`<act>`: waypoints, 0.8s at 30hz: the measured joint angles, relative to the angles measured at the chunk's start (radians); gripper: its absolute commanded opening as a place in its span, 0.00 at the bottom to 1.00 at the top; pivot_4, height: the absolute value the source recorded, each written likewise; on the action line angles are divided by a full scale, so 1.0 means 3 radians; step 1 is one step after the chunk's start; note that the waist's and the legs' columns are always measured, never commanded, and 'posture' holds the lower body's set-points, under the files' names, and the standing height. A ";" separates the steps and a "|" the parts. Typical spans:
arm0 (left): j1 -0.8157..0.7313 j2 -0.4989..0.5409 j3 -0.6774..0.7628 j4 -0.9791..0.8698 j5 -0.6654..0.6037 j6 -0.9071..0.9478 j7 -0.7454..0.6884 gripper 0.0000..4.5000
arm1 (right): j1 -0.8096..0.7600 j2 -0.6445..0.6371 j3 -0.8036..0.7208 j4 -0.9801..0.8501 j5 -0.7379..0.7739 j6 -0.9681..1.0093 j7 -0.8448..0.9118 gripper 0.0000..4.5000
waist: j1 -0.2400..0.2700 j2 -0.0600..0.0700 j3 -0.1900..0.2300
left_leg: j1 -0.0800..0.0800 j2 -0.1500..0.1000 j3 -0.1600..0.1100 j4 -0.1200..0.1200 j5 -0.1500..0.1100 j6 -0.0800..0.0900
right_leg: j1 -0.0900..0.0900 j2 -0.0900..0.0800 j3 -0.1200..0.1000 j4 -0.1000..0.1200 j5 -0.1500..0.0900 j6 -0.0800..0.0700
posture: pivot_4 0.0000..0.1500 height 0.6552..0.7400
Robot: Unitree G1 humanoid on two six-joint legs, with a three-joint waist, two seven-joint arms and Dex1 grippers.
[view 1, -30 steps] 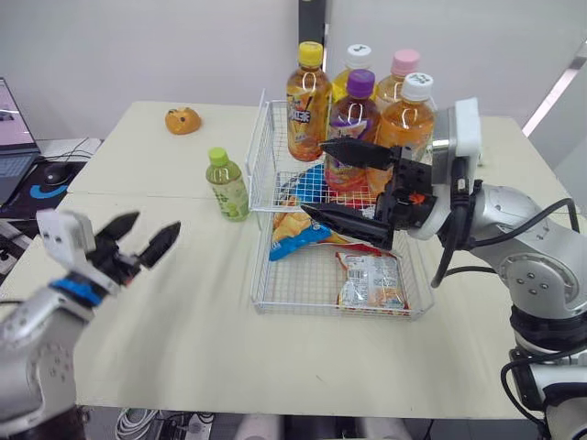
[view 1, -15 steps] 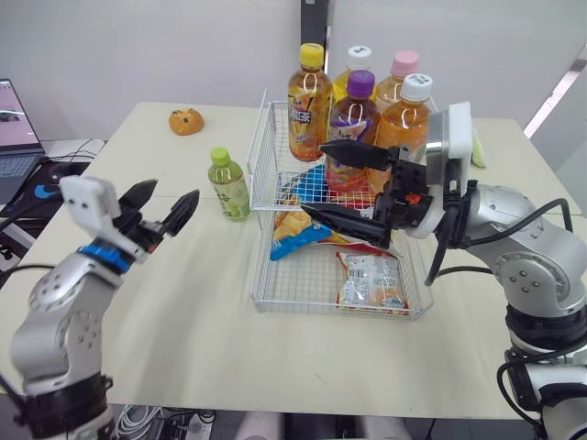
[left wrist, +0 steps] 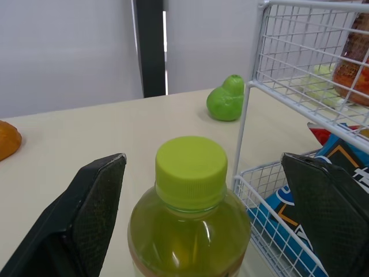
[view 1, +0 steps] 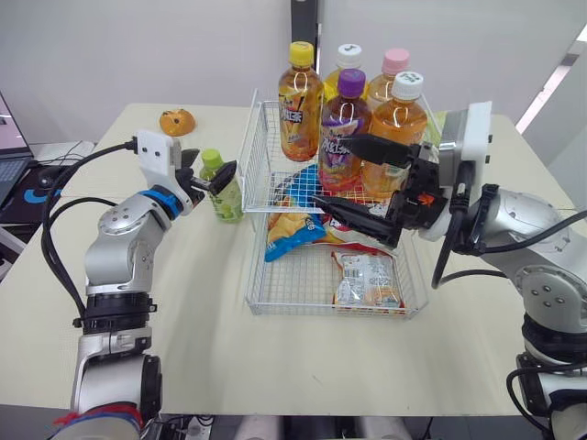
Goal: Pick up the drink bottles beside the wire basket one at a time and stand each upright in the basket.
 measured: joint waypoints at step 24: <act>-0.0273 -0.0055 -0.0020 0.0543 0.0136 -0.0310 -0.0140 0.30 | 0.0042 -0.0035 -0.0030 -0.0153 0.0101 0.0064 -0.0164 1.00 | -0.0007 0.0000 0.0000 | -0.0003 0.0000 0.0000 0.0001 0.0000 0.0000 | -0.0001 0.0000 0.0000 -0.0001 0.0000 0.0000 | 1.00 1.00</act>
